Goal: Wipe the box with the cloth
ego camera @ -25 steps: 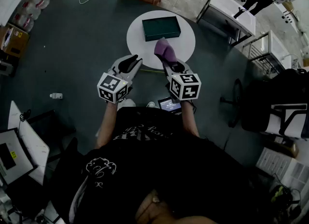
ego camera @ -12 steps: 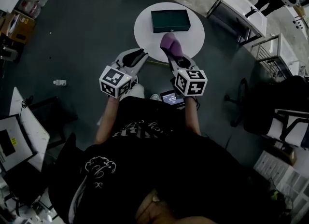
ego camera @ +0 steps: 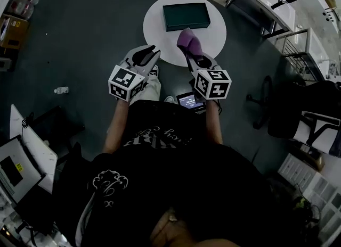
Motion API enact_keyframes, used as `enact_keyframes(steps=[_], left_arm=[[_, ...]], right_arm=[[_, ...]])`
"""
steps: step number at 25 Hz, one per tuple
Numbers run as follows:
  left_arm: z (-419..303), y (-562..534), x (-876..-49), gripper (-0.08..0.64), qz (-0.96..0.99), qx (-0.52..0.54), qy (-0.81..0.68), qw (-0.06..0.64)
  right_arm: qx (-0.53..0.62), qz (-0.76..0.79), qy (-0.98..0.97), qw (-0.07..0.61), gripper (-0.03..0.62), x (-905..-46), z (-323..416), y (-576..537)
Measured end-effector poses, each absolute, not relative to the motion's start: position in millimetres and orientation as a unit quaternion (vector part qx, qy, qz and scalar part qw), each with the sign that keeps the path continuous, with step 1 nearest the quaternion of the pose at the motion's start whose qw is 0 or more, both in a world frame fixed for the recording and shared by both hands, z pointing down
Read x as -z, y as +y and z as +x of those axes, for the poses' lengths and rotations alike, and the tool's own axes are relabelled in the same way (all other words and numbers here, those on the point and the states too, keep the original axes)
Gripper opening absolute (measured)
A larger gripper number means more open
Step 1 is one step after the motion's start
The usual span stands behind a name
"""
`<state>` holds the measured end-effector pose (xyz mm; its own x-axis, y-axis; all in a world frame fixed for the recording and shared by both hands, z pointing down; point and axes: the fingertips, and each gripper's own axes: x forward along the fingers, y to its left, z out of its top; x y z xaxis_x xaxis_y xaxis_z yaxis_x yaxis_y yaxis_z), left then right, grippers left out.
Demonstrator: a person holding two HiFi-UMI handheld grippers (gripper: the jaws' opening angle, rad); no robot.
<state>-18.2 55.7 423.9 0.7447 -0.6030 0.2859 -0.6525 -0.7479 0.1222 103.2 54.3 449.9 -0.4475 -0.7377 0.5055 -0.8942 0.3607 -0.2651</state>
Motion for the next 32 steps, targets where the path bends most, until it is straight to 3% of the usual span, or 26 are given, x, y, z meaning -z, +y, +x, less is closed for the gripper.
enact_keyframes(steps=[14,20,32], left_arm=[[-41,-88,-441,0.097,0.945,-0.130,-0.281,0.107],[-38,-123,-461,0.097,0.953,-0.135,-0.240,0.128],[-25,-160,-479,0.097,0.957,-0.138,-0.209,0.144]], right_arm=[[-0.260,0.481,-0.788,0.283,0.101,-502,76,-107],[-0.322,0.441,-0.784,0.294,0.101,-540,46,-165],[-0.339,0.406,-0.752,0.395,0.101,-608,35,-211]])
